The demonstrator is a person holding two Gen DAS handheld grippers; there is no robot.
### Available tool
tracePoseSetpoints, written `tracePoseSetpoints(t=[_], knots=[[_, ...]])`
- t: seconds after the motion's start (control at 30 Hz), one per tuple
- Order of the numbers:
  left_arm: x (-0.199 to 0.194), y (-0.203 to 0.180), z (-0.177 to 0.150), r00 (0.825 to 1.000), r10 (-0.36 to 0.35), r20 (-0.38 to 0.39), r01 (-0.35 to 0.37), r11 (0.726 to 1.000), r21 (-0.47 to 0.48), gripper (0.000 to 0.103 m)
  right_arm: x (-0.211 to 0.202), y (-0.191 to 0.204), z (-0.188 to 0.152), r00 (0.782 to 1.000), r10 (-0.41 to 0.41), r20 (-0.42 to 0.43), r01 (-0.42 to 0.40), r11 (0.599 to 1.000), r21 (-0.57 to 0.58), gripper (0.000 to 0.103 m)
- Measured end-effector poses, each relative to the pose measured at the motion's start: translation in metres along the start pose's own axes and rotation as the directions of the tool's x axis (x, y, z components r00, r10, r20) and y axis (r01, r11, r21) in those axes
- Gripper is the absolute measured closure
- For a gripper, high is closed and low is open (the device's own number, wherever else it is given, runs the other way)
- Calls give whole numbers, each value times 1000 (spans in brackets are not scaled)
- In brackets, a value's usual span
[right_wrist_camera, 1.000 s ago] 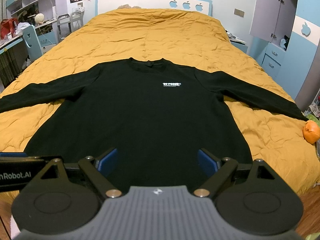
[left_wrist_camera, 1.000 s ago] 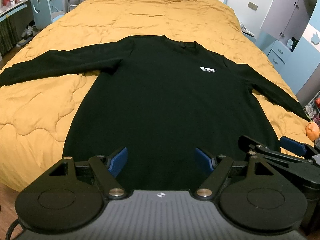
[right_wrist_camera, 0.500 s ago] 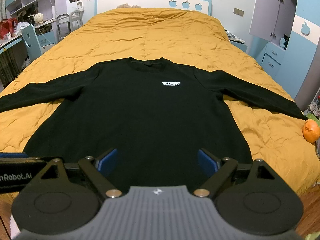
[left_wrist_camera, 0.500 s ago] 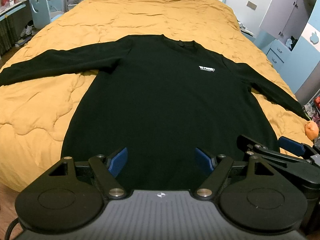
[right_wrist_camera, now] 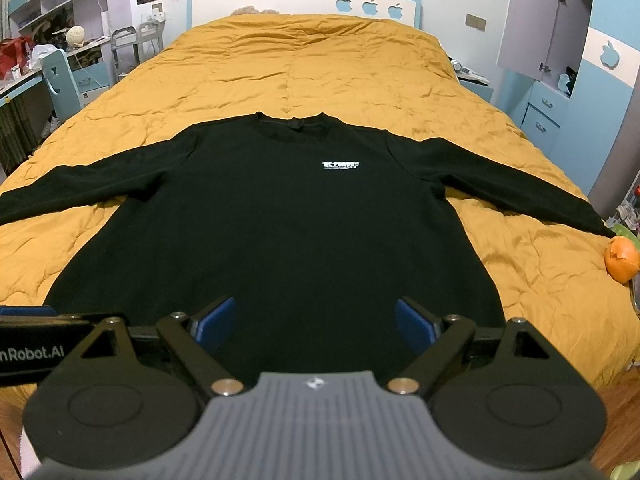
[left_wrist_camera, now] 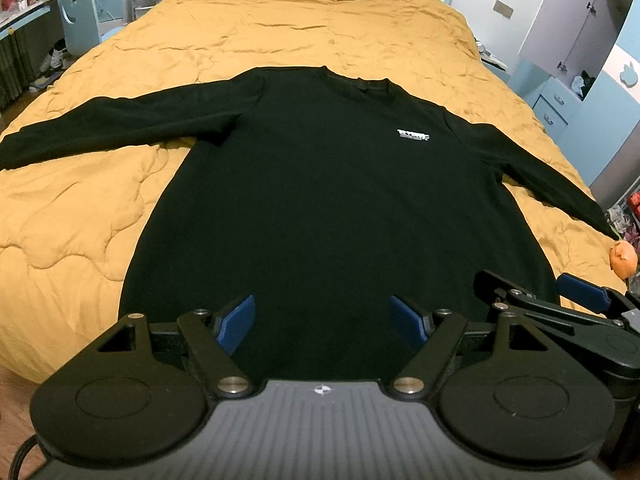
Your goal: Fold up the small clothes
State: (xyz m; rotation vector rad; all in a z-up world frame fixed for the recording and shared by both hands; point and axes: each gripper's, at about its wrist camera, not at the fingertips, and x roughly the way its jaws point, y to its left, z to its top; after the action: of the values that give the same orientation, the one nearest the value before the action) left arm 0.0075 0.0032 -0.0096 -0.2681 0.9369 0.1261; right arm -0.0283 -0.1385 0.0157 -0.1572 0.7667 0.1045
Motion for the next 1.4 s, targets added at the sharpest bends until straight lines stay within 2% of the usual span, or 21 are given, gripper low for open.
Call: tracePoseSetpoints(t=[0.3,0.43,0.67,0.73,0.87,0.93,1.0,1.07,1.13,1.23,1.33,1.4], knots=[[3,0,-1,1000,-1,-4,1,1000,-2,13,2,1,0,1000,-2,-5,2,1000,-2,20],[6,2,0,1000,-29,-2,29,1000,-12,14,6,1,0,1000,-2,-15,2,1000,-3,20],[17,8,6,999,-38,-7,38,999,-22,14,18,2,3,1000,-1,-30,1,1000,-8,20],[22,13,9,998,-60,-5,60,998,-26,19,21,3,6,1000,8,-22,-8,1000,-11,20],[32,36,18,992,-130,-2,129,987,-94,22,26,15,17,997,68,25,-66,995,-77,20],[36,53,24,990,-139,10,139,980,-142,22,31,25,27,992,119,47,-113,986,-120,20],[36,74,32,989,-144,38,149,972,-183,22,41,34,37,985,170,26,-165,978,-131,20],[36,104,40,984,-164,73,177,954,-241,21,57,46,50,978,209,-2,-207,968,-142,20],[36,142,50,981,-157,111,184,932,-311,21,71,62,60,967,253,8,-249,954,-170,20],[35,205,63,975,-85,205,164,900,-404,21,91,93,74,950,305,67,-283,932,-228,20],[36,273,69,948,-9,318,175,849,-498,21,117,127,86,909,392,143,-341,896,-286,21],[43,318,71,927,44,373,193,796,-574,21,137,154,93,883,438,166,-365,866,-342,21]])
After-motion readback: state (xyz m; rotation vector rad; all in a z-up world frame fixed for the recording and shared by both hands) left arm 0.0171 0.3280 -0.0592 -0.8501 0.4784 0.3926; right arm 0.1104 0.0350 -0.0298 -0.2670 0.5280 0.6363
